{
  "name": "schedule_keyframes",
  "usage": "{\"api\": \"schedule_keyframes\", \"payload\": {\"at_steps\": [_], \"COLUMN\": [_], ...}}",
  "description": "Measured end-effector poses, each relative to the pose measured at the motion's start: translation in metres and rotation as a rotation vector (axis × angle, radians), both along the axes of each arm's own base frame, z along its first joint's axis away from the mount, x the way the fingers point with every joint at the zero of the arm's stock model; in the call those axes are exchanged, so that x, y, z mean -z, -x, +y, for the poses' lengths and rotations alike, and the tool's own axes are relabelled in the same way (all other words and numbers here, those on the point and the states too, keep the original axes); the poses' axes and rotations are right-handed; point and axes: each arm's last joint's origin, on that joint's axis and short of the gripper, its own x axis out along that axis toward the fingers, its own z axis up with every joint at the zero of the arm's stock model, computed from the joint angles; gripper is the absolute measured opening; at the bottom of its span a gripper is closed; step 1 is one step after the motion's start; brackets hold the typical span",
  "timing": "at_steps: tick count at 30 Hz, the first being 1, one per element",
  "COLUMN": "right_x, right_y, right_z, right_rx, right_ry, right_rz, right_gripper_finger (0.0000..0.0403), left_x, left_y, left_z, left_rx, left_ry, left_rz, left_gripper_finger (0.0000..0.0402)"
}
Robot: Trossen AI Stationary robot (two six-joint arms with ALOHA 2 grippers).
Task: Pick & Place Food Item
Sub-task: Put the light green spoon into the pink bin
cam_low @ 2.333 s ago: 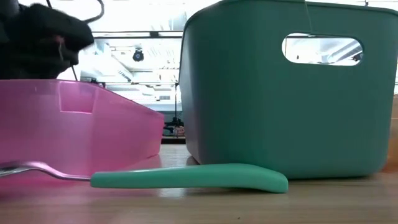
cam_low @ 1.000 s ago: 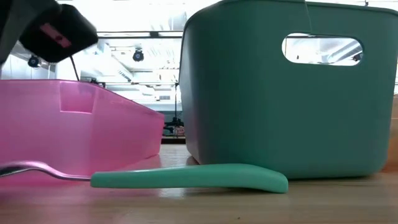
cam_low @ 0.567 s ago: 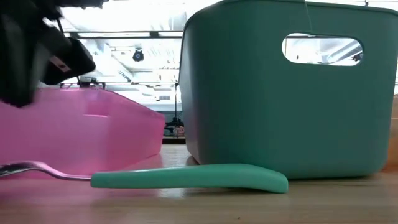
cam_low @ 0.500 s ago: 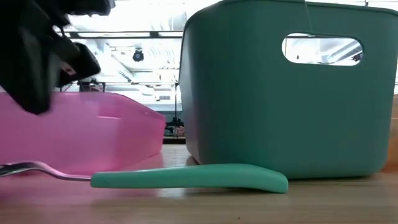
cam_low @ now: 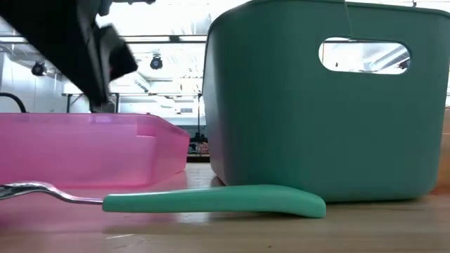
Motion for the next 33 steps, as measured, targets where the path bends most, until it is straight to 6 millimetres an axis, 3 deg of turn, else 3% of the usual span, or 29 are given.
{"api": "schedule_keyframes", "payload": {"at_steps": [6,14,19,25,33], "right_x": [0.001,0.0,-0.012,-0.025,-0.031], "right_y": [0.001,0.006,0.013,0.022,0.029], "right_z": [0.0,-0.003,-0.009,-0.014,-0.018], "right_rx": [-0.003,0.032,0.095,0.111,0.118], "right_ry": [0.008,0.016,0.022,0.026,0.038], "right_rz": [0.012,0.044,-0.007,-0.049,-0.053], "right_gripper_finger": [0.0319,0.0319,0.0319,0.0319,0.0319], "left_x": [-0.021,-0.009,-0.007,0.0,0.028], "left_y": [-0.011,-0.015,-0.023,-0.031,-0.035], "left_z": [-0.007,-0.012,-0.023,-0.039,-0.051], "left_rx": [0.047,0.06,0.073,0.101,0.116], "left_ry": [0.021,0.012,0.014,-0.032,-0.083], "left_rz": [-0.08,-0.074,-0.078,-0.066,0.016], "left_gripper_finger": [0.0109,0.0201,0.0202,0.0169,0.0157]}}
